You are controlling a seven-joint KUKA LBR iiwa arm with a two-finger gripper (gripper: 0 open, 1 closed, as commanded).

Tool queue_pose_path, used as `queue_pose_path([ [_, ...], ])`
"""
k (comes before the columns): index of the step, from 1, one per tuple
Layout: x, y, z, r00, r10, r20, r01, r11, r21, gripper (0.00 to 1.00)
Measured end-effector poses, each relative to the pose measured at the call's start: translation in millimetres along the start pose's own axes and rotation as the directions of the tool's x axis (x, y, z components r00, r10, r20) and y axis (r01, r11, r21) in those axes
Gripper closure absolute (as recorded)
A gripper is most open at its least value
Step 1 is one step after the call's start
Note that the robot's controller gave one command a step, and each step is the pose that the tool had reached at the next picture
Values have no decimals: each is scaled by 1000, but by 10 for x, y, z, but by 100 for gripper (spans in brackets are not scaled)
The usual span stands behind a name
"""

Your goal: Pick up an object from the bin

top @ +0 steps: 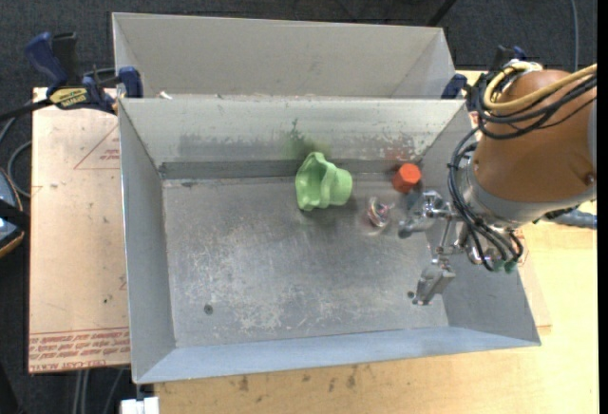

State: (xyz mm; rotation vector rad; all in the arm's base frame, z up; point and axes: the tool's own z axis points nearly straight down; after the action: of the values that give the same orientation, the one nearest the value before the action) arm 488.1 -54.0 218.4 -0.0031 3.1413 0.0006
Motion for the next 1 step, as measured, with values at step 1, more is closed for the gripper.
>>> queue_pose_path([
  [1, -30, -951, 664, 998, 66, -5, -66, 998, 2, 0],
])
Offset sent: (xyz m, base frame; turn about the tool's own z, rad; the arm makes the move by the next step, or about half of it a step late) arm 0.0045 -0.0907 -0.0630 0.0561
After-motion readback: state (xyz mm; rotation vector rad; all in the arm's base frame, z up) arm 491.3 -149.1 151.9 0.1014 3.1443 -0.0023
